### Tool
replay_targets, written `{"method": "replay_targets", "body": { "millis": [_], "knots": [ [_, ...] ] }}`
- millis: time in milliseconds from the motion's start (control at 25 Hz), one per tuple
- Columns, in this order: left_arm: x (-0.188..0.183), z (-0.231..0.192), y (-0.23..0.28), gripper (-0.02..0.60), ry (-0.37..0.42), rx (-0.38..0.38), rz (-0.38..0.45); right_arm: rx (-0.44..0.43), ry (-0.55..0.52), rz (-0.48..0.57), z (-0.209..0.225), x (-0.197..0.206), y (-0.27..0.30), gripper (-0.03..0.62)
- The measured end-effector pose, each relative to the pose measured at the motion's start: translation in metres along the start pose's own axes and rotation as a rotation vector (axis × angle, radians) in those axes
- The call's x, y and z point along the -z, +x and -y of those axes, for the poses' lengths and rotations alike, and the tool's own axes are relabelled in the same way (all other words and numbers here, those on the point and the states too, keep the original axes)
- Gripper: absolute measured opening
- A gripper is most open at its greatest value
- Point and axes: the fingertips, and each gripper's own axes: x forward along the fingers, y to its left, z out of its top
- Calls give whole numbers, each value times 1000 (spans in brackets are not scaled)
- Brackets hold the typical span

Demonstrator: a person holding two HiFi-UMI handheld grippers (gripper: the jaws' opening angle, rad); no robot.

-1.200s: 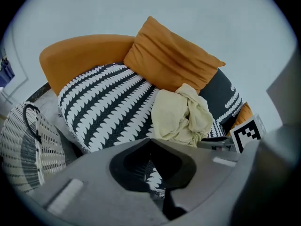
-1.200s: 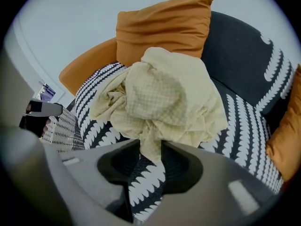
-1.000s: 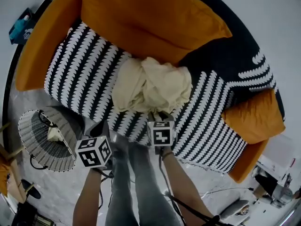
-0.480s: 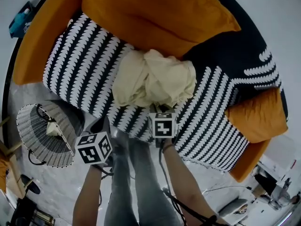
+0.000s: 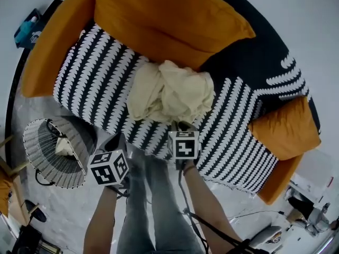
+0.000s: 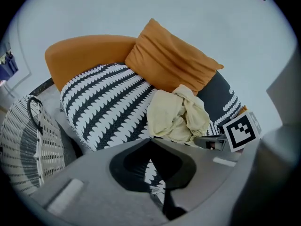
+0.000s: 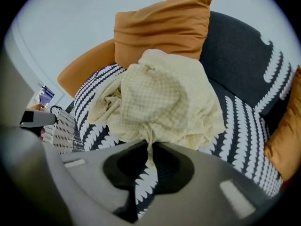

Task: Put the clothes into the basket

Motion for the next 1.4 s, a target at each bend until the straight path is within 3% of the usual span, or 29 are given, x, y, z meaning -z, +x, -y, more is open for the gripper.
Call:
{"method": "replay_targets", "body": {
  "millis": [120, 280, 560, 760, 960, 1400],
  "knots": [
    [-3, 5, -17, -5, 34, 8, 1, -8, 22, 16, -7, 2, -21, 38],
    [-35, 14, -17, -5, 21, 19, 96, -21, -31, 98, -6, -37, -39, 37],
    [-42, 28, -92, -5, 57, 51, 124, -26, -48, 179, -42, -57, -133, 35],
    [-71, 42, -152, -5, 95, 70, 214, -15, -56, 269, -56, -88, -201, 34],
    [-98, 46, -211, -5, 123, 85, 317, -4, -132, 330, -76, -112, -255, 34],
    [-139, 42, -314, -5, 122, 101, 500, -33, -200, 489, -132, -164, -357, 34]
  ]
}}
